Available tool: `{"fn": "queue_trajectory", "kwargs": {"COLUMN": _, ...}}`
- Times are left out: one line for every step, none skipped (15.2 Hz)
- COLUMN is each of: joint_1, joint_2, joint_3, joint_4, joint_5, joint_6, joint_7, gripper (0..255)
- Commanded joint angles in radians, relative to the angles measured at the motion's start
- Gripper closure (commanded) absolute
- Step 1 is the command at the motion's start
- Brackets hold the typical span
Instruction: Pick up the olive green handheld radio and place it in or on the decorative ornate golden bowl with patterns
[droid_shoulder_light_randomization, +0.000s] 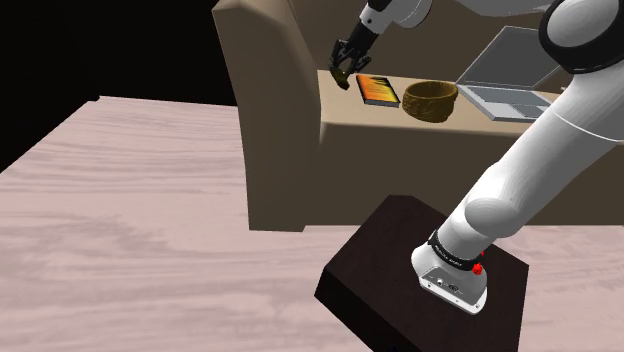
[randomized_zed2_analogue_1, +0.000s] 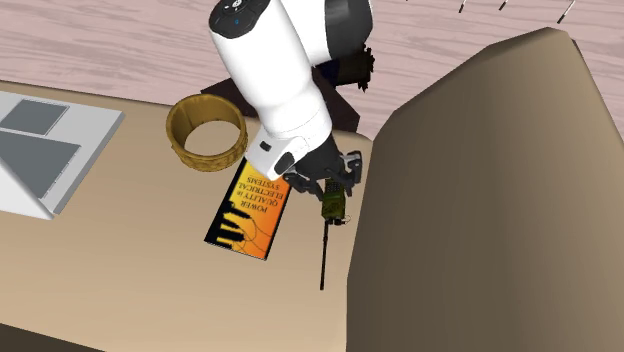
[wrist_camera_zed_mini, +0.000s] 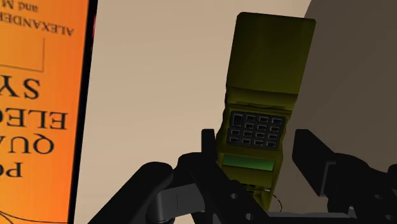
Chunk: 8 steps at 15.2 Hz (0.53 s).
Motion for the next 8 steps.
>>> {"fn": "queue_trajectory", "kwargs": {"joint_1": 0.0, "joint_2": -0.006, "joint_3": 0.0, "joint_4": 0.024, "joint_5": -0.008, "joint_6": -0.028, "joint_7": 0.012, "gripper": 255}}
{"fn": "queue_trajectory", "kwargs": {"joint_1": -0.001, "joint_2": -0.008, "joint_3": 0.0, "joint_4": 0.035, "joint_5": -0.01, "joint_6": -0.04, "joint_7": 0.016, "gripper": 255}}
{"fn": "queue_trajectory", "kwargs": {"joint_1": -0.001, "joint_2": -0.009, "joint_3": 0.0, "joint_4": 0.047, "joint_5": -0.013, "joint_6": -0.053, "joint_7": 0.021, "gripper": 255}}
{"fn": "queue_trajectory", "kwargs": {"joint_1": -0.001, "joint_2": -0.01, "joint_3": 0.0, "joint_4": 0.059, "joint_5": -0.015, "joint_6": -0.065, "joint_7": 0.025, "gripper": 255}}
{"fn": "queue_trajectory", "kwargs": {"joint_1": -0.001, "joint_2": -0.011, "joint_3": 0.0, "joint_4": 0.071, "joint_5": -0.018, "joint_6": -0.078, "joint_7": 0.029, "gripper": 255}}
{"fn": "queue_trajectory", "kwargs": {"joint_1": -0.002, "joint_2": -0.012, "joint_3": 0.0, "joint_4": 0.084, "joint_5": -0.02, "joint_6": -0.09, "joint_7": 0.033, "gripper": 255}}
{"fn": "queue_trajectory", "kwargs": {"joint_1": -0.002, "joint_2": -0.012, "joint_3": 0.0, "joint_4": 0.096, "joint_5": -0.022, "joint_6": -0.103, "joint_7": 0.037, "gripper": 255}}
{"fn": "queue_trajectory", "kwargs": {"joint_1": -0.002, "joint_2": -0.012, "joint_3": -0.001, "joint_4": 0.109, "joint_5": -0.024, "joint_6": -0.116, "joint_7": 0.041, "gripper": 255}}
